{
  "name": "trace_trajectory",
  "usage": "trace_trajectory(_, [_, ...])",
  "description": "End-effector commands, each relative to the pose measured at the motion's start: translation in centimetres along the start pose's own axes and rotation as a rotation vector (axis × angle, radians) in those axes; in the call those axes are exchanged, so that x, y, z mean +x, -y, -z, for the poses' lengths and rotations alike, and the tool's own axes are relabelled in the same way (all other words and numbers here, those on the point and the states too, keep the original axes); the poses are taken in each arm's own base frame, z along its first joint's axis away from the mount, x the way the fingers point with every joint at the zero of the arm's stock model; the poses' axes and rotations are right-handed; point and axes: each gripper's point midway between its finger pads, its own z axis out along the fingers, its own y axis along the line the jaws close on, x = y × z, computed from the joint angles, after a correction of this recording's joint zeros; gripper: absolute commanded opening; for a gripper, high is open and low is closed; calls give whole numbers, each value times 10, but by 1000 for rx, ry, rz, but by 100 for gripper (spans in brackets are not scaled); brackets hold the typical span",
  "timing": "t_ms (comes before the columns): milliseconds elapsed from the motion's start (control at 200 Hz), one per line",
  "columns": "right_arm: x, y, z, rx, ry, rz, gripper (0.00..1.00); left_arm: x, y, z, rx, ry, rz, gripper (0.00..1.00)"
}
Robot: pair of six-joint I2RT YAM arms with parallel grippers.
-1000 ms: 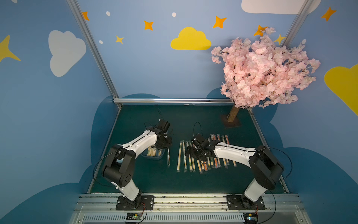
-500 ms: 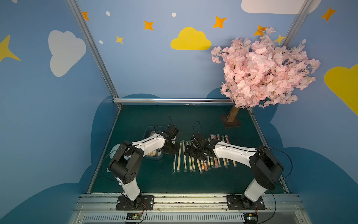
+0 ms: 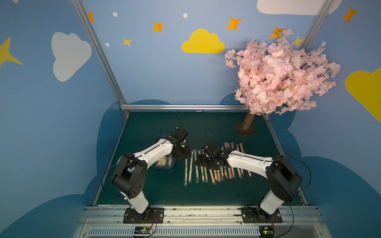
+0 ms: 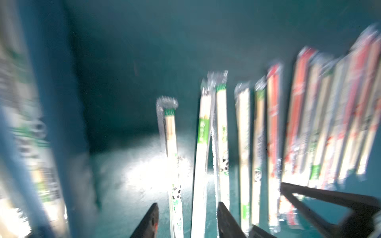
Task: Take the paired disposable chopsticks out of the storage box
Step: Move the storage box to the center of the board, then pick up the paired disposable chopsticks from the storage box.
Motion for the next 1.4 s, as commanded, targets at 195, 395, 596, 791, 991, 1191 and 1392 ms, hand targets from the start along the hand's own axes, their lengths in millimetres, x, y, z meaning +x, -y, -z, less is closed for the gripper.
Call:
trace_trajectory(195, [-11,-39,23,-82,40,80,94,-44,-68,30,-134,89,48,58])
trace_trajectory(395, [-7,-45,18,-76,22,108,94,-52,-86,5,-148,33,60,44])
trace_trajectory(596, [-6,-46,18,-74,19,119,94,-54,-101,-21,-191,-17,76,32])
trace_trajectory(791, [-5,-44,16,-69,14,117,94,-59,-114,-32,-221,-27,94,29])
trace_trajectory(991, [-4,-44,15,-69,13,119,94,-61,-122,-37,-240,-37,106,26])
trace_trajectory(1191, [-4,-46,14,-71,11,119,94,-59,-126,-48,-246,-64,104,25])
trace_trajectory(1392, [-4,-45,14,-70,12,118,94,-57,-126,-57,-241,-99,99,25])
